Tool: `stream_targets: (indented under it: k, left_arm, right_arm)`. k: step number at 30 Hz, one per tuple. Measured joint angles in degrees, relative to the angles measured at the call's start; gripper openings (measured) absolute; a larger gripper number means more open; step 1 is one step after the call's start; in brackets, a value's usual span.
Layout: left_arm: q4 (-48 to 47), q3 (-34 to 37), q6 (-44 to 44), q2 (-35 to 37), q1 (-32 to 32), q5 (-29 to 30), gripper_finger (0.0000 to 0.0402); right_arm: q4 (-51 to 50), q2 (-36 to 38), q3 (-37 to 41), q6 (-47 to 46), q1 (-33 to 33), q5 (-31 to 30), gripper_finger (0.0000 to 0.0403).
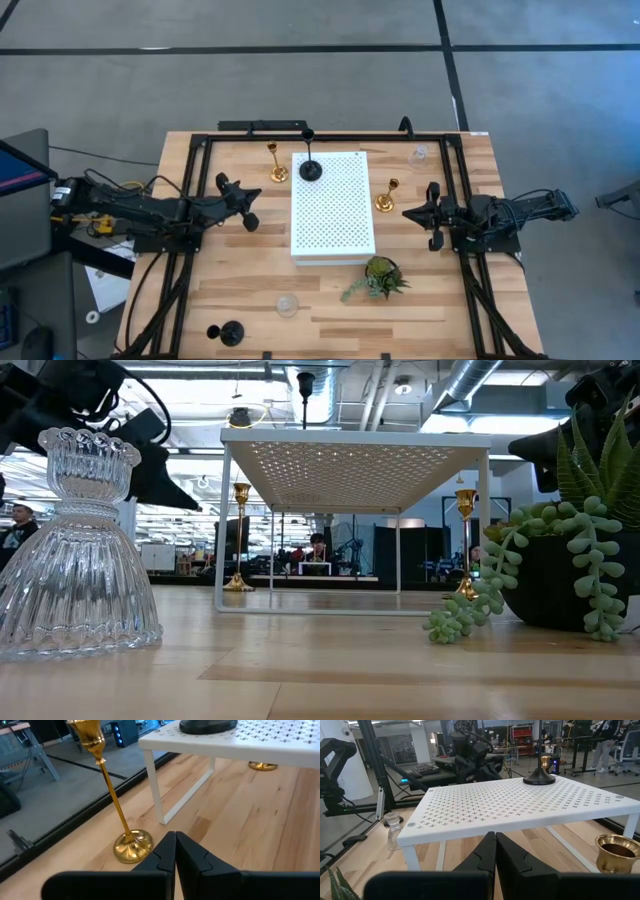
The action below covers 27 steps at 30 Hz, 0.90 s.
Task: Pick & Place candle stick holders
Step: Put the left gold candle holder on the shelf
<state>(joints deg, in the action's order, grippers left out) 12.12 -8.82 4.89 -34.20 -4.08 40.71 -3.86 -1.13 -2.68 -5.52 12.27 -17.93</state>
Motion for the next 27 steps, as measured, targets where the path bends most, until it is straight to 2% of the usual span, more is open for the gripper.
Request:
stream_targets:
  k: [6, 15, 22, 24, 27]
  left_arm:
    - [0.37, 0.0, -0.69, -0.01, 0.0, 0.0, 0.0008]
    - [0.87, 0.0, -6.54, -0.01, 0.22, 0.04, 0.0007]
    - [2.41, 0.0, -6.45, -0.03, 5.39, 0.12, 0.0012]
    - [2.95, 0.0, -6.41, -0.03, 7.47, -1.9, 0.0012]
    - [3.3, 0.0, -6.57, -0.19, 10.71, -9.6, 0.0007]
  right_arm:
    - [0.0, 0.01, -0.02, 0.04, -0.01, 0.0, 0.0001]
    - [0.0, 0.0, -0.01, 0.07, -0.02, -0.02, 0.0001]
    - [0.0, 0.01, -0.01, 0.07, -0.01, -0.06, 0.0001]
    - [0.0, 0.0, -0.02, 0.09, -0.02, -0.11, 0.0001]
    - [0.0, 0.0, -0.02, 1.57, -0.03, -0.11, 0.0001]
